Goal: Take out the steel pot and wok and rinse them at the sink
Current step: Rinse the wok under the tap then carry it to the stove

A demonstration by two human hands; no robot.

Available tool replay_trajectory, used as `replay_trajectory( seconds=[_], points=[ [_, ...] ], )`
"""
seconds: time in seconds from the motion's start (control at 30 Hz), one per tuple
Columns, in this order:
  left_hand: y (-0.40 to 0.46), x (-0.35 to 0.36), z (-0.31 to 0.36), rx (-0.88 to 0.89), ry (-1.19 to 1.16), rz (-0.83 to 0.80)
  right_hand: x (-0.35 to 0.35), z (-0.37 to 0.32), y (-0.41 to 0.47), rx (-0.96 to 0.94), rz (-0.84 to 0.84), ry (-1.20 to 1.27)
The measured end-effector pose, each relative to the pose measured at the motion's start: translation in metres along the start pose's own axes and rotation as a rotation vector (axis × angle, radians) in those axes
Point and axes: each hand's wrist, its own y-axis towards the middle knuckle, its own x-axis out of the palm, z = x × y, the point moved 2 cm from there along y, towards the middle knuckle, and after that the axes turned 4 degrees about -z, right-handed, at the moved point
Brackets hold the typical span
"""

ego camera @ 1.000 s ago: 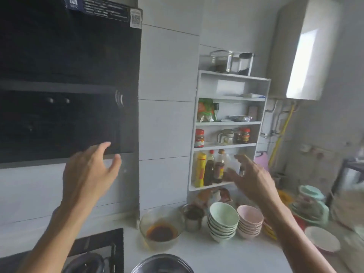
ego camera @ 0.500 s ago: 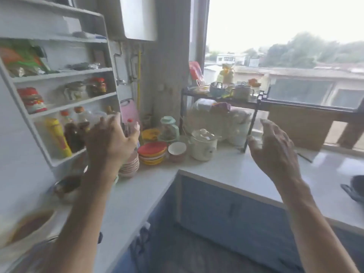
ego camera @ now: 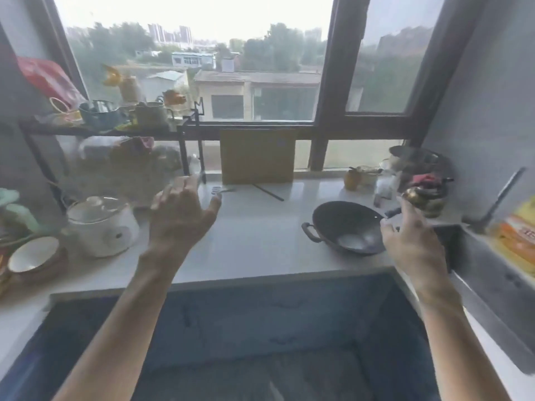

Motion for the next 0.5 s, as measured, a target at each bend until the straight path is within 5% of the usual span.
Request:
replay_trajectory(
  seconds=[0.2, 0.5],
  points=[
    [0.057, 0.162, 0.091, 0.125, -0.109, -0.38, 0.01, 0.131, 0.068, 0.225, -0.086, 0.06],
    [0.122, 0.41, 0.119, -0.153, -0.176, -0.88, 0.118, 0.269, 0.276, 0.376, -0.346, 0.27]
  ],
)
